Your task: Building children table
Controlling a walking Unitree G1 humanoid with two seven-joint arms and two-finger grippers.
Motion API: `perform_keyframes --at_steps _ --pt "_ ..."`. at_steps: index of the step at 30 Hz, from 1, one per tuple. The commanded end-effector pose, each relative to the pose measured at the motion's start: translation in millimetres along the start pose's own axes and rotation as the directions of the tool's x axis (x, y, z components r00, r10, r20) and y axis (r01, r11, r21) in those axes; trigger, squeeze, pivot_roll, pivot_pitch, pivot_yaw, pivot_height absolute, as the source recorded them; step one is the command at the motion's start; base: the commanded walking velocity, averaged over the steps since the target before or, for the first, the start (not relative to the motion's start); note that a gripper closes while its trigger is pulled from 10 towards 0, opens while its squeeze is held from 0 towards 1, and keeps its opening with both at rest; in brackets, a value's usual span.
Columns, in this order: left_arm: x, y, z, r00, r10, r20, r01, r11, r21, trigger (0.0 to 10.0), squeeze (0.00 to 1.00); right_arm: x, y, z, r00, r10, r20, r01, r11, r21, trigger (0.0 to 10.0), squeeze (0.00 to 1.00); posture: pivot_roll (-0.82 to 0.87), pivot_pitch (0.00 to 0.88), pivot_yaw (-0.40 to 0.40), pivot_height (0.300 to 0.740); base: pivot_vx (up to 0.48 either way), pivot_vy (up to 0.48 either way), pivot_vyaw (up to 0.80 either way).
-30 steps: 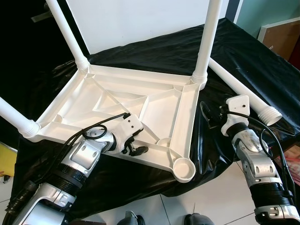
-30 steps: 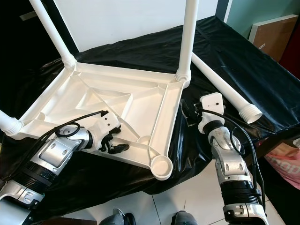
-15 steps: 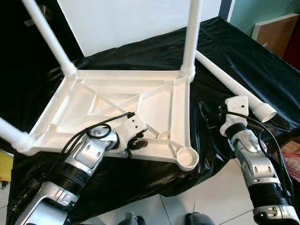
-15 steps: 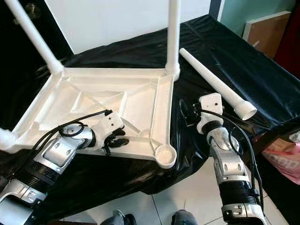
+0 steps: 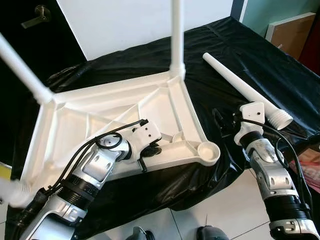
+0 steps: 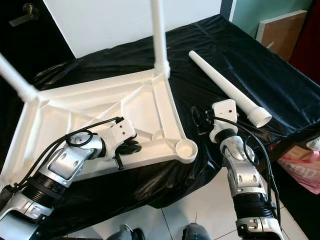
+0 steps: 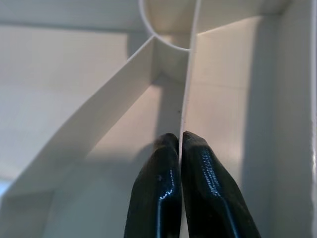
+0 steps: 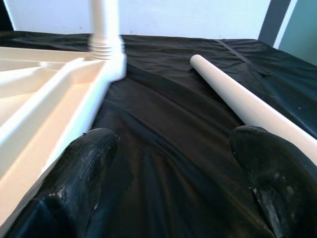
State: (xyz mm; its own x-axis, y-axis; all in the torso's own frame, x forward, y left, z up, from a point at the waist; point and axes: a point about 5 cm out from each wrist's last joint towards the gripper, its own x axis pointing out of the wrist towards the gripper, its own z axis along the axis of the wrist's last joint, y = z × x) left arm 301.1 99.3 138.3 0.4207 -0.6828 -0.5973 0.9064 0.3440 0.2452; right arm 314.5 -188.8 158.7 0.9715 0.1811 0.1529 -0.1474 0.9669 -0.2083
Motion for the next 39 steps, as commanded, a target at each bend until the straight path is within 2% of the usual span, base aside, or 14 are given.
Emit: perform_keyframes --at_steps 1,4,5,9,13,14,20,22,25,27,31,35,38,39 --pt "-4.8 6.8 -13 0.993 0.108 -0.037 -0.11 0.993 -0.051 10.0 0.0 -2.8 -0.9 -3 1.0 -0.01 -0.008 0.01 1.0 0.005 10.0 0.0 -0.11 0.117 0.103 0.74 0.0 0.0 0.0" --pt "-3.5 3.8 -7 0.996 0.089 0.002 -0.089 0.995 -0.052 10.0 0.0 -2.0 -3.4 -4 0.999 -0.034 -0.013 0.034 0.999 0.009 10.0 0.0 -0.11 0.118 0.1 0.74 0.0 0.0 0.0" --pt "-3.2 2.7 -3 0.996 0.08 0.026 -0.078 0.995 -0.061 10.0 1.0 -1.4 -4.9 -4 0.999 -0.046 -0.014 0.046 0.999 0.011 10.0 0.0 -0.11 0.119 0.1 0.74 0.0 0.0 0.0" --pt "-3.7 1.1 1 0.996 0.063 0.058 -0.059 0.996 -0.072 10.0 1.0 -0.7 -7.7 -4 0.997 -0.07 -0.016 0.071 0.997 0.012 10.0 0.0 -0.11 0.121 0.099 0.74 0.0 0.0 0.0" --pt "-4.3 1.5 0 0.997 0.07 0.043 -0.068 0.997 -0.034 10.0 1.0 -1.6 -12.4 -5 0.994 -0.109 -0.022 0.109 0.994 0.002 10.0 0.0 -0.11 0.124 0.099 0.74 0.0 0.0 0.0" --pt "-4.2 1.5 1 0.996 0.072 0.048 -0.07 0.997 -0.026 10.0 0.0 -2.6 -16.2 -5 0.99 -0.137 -0.028 0.137 0.991 -0.004 10.0 0.0 -0.11 0.128 0.097 0.74 0.0 0.0 0.0" --pt "-4.2 -3.6 18 0.986 0.056 0.16 -0.052 0.998 -0.026 10.0 0.0 -7.8 -33.2 -7 0.966 -0.255 -0.045 0.255 0.967 -0.024 10.0 0.0 -0.11 0.136 0.098 0.74 0.0 0.0 0.0" --pt "-5.2 -5.4 29 0.968 0.058 0.244 -0.057 0.998 -0.012 10.0 0.0 -11.9 -42.2 -9 0.944 -0.324 -0.056 0.322 0.946 -0.036 10.0 0.0 -0.11 0.141 0.098 0.74 0.0 0.0 0.0" --pt "-6.5 -5.9 37 0.952 0.065 0.299 -0.064 0.998 -0.012 10.0 0.0 -14.2 -47.3 -9 0.931 -0.361 -0.056 0.358 0.932 -0.052 10.0 0.0 -0.11 0.145 0.098 0.74 0.0 0.0 0.0" --pt "-7.6 -5.8 44 0.933 0.078 0.352 -0.073 0.997 -0.028 10.0 0.0 -16.6 -52.3 -10 0.916 -0.396 -0.06 0.393 0.918 -0.061 10.0 0.0 -0.11 0.147 0.097 0.74 0.0 0.0 0.0" --pt "-5.5 -12.5 66 0.865 0.107 0.491 -0.054 0.991 -0.12 10.0 0.0 -26.6 -72.0 -8 0.855 -0.516 -0.056 0.507 0.853 -0.127 10.0 0.0 -0.12 0.159 0.094 0.74 0.0 0.0 0.0" --pt "-5.6 -19.6 75 0.831 0.088 0.549 -0.018 0.991 -0.131 10.0 0.0 -29.2 -76.9 -9 0.844 -0.532 -0.064 0.522 0.843 -0.13 10.0 0.0 -0.12 0.161 0.093 0.74 0.0 0.0 0.0" --pt "-3.5 -36.0 87 0.787 0.034 0.616 0.027 0.996 -0.091 10.0 0.0 -34.8 -85.7 -10 0.839 -0.536 -0.093 0.527 0.844 -0.103 10.0 0.0 -0.13 0.16 0.093 0.74 0.0 0.0 0.0" --pt "-3.5 -36.0 87 0.787 0.034 0.616 0.027 0.996 -0.091 10.0 0.0 -34.8 -85.7 -10 0.839 -0.536 -0.093 0.527 0.844 -0.103 10.0 0.0 -0.13 0.16 0.093 0.74 0.0 0.0 0.0"
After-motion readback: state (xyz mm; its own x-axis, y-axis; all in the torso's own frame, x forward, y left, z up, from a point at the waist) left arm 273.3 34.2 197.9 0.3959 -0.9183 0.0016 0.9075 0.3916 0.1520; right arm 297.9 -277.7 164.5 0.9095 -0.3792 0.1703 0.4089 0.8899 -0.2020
